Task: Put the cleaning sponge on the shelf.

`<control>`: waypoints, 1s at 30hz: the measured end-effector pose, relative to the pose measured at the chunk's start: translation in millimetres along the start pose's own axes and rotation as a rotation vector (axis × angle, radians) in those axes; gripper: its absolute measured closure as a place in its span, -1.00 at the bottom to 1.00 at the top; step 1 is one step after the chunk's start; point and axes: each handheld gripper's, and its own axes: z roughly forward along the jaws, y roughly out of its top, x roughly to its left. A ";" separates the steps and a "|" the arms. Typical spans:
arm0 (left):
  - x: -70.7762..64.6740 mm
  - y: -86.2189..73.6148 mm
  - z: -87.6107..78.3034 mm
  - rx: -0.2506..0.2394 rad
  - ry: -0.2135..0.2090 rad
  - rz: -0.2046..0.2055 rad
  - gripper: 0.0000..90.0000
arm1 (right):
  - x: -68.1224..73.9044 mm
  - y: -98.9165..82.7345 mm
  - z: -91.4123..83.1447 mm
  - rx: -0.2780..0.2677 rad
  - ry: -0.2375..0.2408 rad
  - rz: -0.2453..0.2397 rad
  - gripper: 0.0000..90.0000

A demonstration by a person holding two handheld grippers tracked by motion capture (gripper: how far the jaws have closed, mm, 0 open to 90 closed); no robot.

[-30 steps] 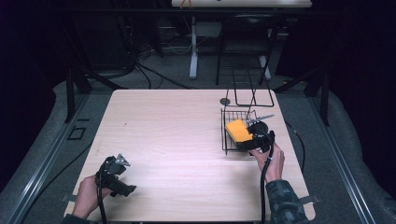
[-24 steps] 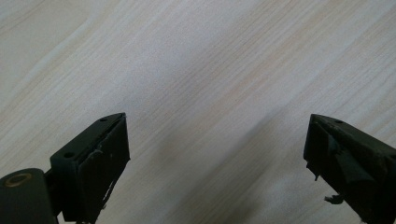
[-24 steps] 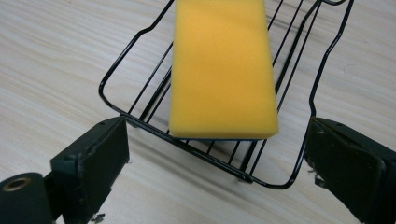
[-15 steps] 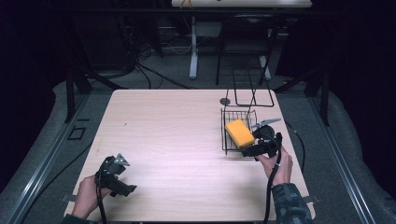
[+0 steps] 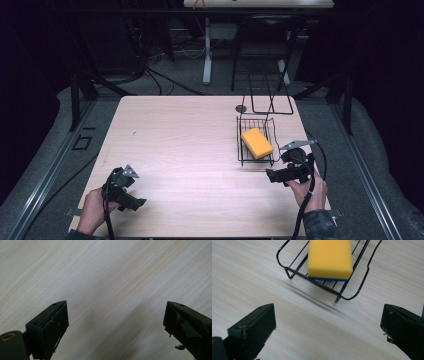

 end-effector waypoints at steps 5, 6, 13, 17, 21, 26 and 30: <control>0.0 0.2 0.3 -0.001 -0.002 0.002 -0.86 | 3.2 -13.4 -10.6 -0.003 0.001 -0.005 -1.00; 0.0 0.3 0.4 -0.001 -0.002 0.004 -0.86 | 3.8 -16.6 -12.2 -0.001 0.000 -0.004 -1.00; -0.2 0.3 0.7 0.000 -0.003 0.004 -0.86 | 1.9 -42.7 -12.4 0.025 0.000 0.016 -1.00; -0.5 0.4 0.8 0.003 -0.003 0.004 -0.86 | 1.3 -57.4 -10.2 0.059 0.005 0.029 -1.00; -0.9 0.3 0.8 0.004 -0.003 0.006 -0.86 | 3.1 -69.5 -6.1 0.103 0.014 0.034 -1.00; -1.2 0.3 1.2 0.005 0.000 0.004 -0.86 | 2.9 -81.0 -2.9 0.140 0.012 0.027 -1.00; -0.9 0.7 1.3 0.009 -0.003 0.008 -0.86 | -0.9 -87.3 -0.2 0.180 0.020 0.027 -0.96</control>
